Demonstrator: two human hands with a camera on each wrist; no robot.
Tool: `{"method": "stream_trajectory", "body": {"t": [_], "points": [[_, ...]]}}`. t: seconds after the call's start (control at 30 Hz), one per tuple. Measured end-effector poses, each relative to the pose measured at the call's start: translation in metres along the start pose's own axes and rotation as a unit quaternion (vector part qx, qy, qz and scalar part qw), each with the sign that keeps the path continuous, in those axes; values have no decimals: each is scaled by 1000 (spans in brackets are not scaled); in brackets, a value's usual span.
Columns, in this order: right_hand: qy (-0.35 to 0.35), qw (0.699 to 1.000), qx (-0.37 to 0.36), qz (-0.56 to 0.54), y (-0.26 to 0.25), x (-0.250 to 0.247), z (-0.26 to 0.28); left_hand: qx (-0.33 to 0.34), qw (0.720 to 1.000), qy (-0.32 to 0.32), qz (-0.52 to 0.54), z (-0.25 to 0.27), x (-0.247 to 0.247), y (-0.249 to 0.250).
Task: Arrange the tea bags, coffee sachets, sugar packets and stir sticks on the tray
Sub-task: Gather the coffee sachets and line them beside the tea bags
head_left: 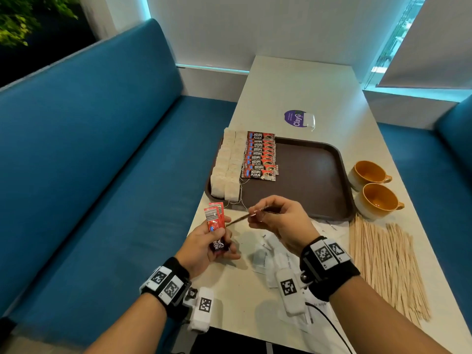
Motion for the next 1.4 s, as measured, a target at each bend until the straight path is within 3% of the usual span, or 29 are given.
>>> {"method": "stream_trajectory", "body": {"t": [0.2,0.43,0.63,0.8,1.1,1.4], "points": [[8,967,53,250,15,2,0,5,999,22,30,0,-7,0],[-5,976,70,206,15,0,5,40,999,29,-18,-1,-8,2],[40,989,58,131,17,-7,7,43,998,33,-39,0,-2,8],[17,977,81,197,12,-16,2,52,998,41,-18,0,-5,8],[138,986,11,93,-34,-81,-38,44,998,-3,33,-3,-10,7],[109,948,95,283,-35,-105,-110,37,999,18,23,-7,-15,3]]}}
Point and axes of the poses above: each hand's wrist, its own z-axis away from the middle knuckle, its own x-axis out of the palm, y = z × x, the point moved 7 cm from there along -z, towards the middle knuckle, and after that the axes turned 14 degrees about -y, right-handed, at the moved point
